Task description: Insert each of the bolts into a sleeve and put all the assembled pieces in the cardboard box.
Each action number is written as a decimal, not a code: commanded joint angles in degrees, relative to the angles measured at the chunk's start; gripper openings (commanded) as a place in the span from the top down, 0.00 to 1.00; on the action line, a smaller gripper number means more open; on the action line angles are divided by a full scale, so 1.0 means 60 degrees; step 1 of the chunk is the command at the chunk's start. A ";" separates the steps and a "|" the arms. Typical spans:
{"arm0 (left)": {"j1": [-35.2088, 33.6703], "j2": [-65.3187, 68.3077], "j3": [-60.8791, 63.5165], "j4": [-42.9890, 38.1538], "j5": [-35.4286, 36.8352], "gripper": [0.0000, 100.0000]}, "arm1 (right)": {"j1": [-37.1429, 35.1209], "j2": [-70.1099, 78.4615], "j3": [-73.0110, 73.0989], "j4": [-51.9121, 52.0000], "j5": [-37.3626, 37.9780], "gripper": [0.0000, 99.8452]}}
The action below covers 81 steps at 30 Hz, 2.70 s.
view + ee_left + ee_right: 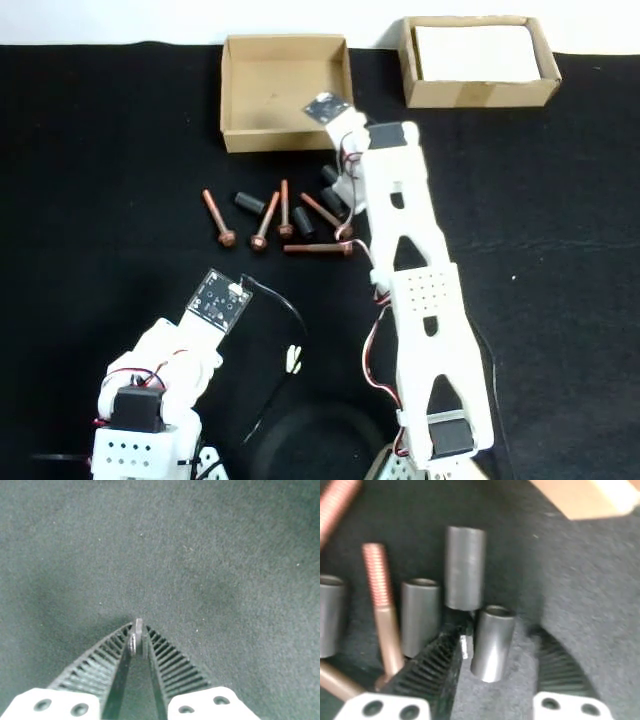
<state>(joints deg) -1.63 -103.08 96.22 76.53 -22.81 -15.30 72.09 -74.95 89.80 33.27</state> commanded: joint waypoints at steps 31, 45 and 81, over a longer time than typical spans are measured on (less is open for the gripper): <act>-0.1590 0.0930 -0.3070 -0.1348 -0.0103 0.93 | 0.1458 -0.8886 0.5736 0.1853 -0.1832 0.99; 0.1399 1.2608 -1.0630 -0.0630 0.0894 0.92 | 0.2308 -1.5846 1.6696 -0.1077 -0.2110 0.99; 0.1516 2.3861 -2.1897 0.2300 0.3121 0.85 | 0.3055 -1.8894 2.5575 -0.8359 -0.2755 0.99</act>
<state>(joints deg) 7.87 40.57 -28.62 85.49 -4.18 2.55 -40.53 78.29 41.80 17.36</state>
